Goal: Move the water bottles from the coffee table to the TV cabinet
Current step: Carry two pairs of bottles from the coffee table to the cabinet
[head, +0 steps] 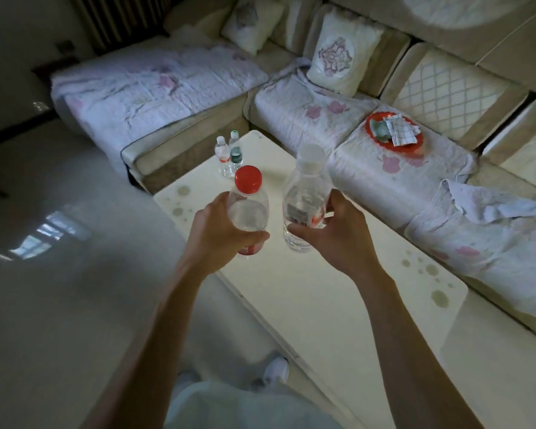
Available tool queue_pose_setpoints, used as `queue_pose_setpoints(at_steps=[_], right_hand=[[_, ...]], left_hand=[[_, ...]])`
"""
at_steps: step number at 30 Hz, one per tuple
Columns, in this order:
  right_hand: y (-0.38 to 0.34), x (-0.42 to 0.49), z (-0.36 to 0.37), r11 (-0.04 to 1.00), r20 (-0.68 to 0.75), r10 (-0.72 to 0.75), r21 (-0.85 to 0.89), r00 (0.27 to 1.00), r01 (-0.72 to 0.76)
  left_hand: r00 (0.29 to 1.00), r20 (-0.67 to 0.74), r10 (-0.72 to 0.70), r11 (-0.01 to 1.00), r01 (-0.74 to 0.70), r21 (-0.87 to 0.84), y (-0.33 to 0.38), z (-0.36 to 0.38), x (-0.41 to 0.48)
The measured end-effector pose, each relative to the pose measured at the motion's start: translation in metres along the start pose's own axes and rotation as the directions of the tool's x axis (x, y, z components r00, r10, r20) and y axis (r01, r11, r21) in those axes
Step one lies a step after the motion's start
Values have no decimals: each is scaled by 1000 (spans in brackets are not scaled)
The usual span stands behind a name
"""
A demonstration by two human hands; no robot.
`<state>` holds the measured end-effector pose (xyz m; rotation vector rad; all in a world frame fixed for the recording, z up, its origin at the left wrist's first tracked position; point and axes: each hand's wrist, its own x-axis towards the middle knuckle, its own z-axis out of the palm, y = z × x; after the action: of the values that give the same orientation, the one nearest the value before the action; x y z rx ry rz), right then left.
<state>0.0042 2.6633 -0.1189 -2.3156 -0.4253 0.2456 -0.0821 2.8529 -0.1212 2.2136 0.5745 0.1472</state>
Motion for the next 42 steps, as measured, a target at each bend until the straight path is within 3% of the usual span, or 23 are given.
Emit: queue_pose_setpoints(at_steps=[10,19,32,42], right_hand=[[-110,-17,116,991,175,-132,45,976,126],[-219,-33,233,942,329,-328,50,886,331],[-322,-34,373,828,529,-530,157,663,538],[-392,21,455,722,623,-642,298,447,624]], left_hand=[[966,-157,-205,970,179,-166,-131,-114,-48],[893,-295,-341,924,259,-282,-237,-220,-100],[670,-525,-524,850,378,-366,-318,-304,-157],[458,-620,-637,758,521,-392,-352,-346,-124]])
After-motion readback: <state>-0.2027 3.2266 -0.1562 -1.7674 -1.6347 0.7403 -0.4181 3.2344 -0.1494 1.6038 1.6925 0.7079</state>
